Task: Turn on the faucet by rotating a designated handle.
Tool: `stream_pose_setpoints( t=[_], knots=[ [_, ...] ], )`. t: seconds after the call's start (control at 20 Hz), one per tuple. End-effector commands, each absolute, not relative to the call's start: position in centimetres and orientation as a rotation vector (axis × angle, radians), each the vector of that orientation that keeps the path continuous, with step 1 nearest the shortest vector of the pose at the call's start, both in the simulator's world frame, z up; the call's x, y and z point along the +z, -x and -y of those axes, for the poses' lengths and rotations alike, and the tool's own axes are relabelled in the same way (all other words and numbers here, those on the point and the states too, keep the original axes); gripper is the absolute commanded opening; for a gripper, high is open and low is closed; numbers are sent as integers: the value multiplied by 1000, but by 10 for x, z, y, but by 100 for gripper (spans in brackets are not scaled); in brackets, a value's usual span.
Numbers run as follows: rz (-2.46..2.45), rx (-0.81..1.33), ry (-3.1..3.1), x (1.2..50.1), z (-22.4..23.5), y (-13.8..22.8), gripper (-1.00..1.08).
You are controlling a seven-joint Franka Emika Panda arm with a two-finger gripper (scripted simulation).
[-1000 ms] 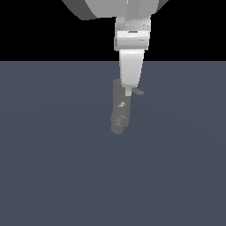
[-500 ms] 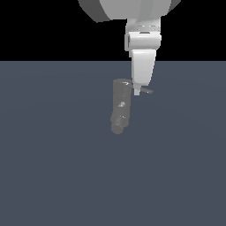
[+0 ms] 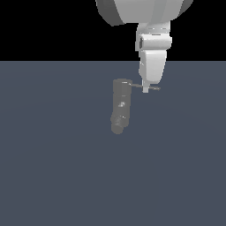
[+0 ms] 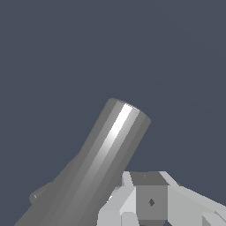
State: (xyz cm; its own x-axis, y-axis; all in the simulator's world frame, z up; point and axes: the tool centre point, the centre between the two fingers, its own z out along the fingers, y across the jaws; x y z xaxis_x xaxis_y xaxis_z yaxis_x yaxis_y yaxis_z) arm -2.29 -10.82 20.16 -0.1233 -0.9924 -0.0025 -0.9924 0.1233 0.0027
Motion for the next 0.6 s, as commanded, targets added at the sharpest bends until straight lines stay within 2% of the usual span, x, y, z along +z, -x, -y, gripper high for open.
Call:
stream_pose_setpoints(
  t=[0.0, 0.55],
  knots=[
    [-2370, 0, 2062, 201, 125, 17, -100],
    [-2380, 0, 2050, 202, 160, -5, -100]
  ],
)
